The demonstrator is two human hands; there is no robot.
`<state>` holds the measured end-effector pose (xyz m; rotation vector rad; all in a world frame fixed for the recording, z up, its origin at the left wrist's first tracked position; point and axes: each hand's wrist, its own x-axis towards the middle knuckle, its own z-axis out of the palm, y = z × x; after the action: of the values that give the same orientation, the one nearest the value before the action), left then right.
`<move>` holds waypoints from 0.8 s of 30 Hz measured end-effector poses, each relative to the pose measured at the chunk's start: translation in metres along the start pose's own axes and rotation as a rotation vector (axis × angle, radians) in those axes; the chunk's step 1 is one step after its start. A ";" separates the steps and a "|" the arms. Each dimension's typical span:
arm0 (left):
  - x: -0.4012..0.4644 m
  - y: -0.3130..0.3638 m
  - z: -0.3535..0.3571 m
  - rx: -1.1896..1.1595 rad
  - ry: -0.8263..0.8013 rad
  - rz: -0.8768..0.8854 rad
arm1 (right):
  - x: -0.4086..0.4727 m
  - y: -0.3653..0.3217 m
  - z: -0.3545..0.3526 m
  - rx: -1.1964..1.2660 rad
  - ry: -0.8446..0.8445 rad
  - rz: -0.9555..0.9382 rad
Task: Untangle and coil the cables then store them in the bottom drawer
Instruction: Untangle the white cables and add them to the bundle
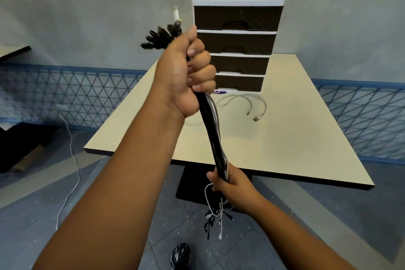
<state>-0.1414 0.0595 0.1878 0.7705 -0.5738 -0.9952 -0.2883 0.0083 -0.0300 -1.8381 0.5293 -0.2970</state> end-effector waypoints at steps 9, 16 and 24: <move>0.022 -0.002 -0.033 -0.070 0.052 -0.093 | 0.022 -0.037 -0.026 0.062 -0.079 -0.051; 0.050 -0.016 -0.054 -0.069 0.087 -0.143 | 0.057 -0.071 0.002 0.165 0.000 -0.143; 0.094 0.011 -0.097 -0.183 0.088 -0.162 | 0.093 -0.035 -0.030 -0.020 -0.240 0.074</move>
<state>-0.0239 0.0087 0.1450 0.7019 -0.3422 -1.1400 -0.2139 -0.0544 0.0071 -1.8380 0.4329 -0.0206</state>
